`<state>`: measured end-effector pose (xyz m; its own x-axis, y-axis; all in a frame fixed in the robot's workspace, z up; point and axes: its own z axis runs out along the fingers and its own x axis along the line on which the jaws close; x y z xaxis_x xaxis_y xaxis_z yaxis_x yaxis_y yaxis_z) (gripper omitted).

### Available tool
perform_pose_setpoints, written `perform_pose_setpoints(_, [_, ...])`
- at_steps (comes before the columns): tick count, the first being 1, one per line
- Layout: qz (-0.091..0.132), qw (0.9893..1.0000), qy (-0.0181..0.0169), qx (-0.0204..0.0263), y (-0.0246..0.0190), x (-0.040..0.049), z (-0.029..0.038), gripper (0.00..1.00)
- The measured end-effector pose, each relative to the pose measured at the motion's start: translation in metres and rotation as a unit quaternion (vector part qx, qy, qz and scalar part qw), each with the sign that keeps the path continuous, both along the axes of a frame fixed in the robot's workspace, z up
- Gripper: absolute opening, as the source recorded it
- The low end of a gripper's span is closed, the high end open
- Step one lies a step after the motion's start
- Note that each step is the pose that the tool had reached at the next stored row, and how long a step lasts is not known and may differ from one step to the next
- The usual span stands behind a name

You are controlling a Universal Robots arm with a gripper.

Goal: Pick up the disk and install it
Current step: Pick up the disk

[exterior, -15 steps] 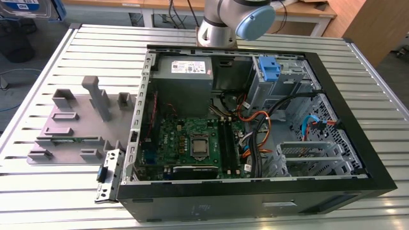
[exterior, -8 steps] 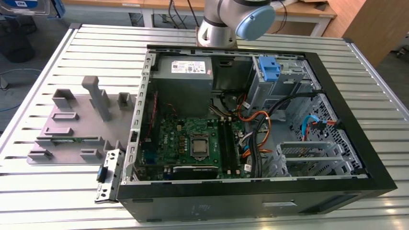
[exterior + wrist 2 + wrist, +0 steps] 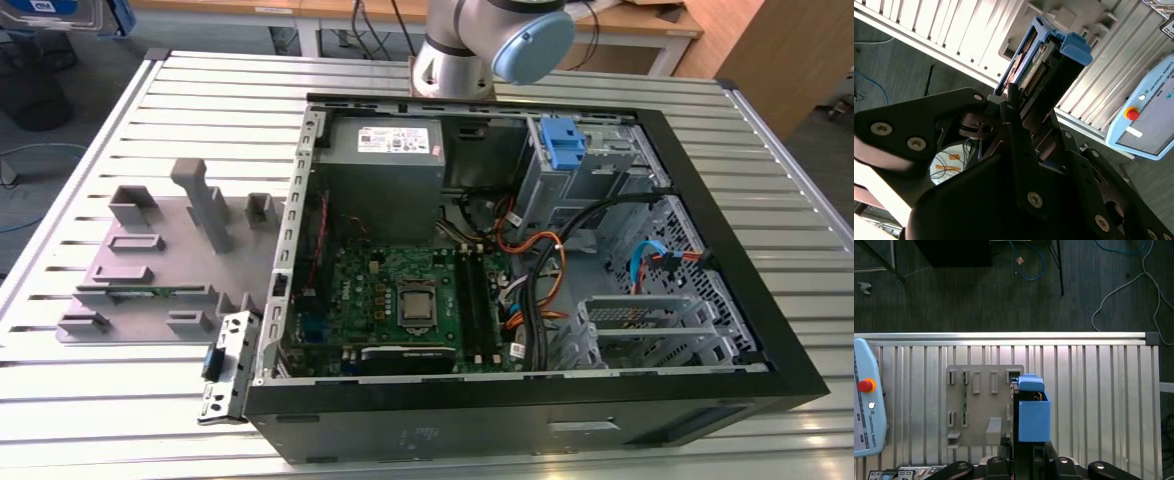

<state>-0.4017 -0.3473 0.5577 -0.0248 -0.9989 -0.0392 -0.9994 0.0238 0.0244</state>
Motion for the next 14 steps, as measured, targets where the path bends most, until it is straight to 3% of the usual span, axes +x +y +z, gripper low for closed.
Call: perform_pose_setpoints(14, [0.000, 1.0000, 0.0000, 0.0000, 0.0000, 0.0001, 0.0079, 0.35])
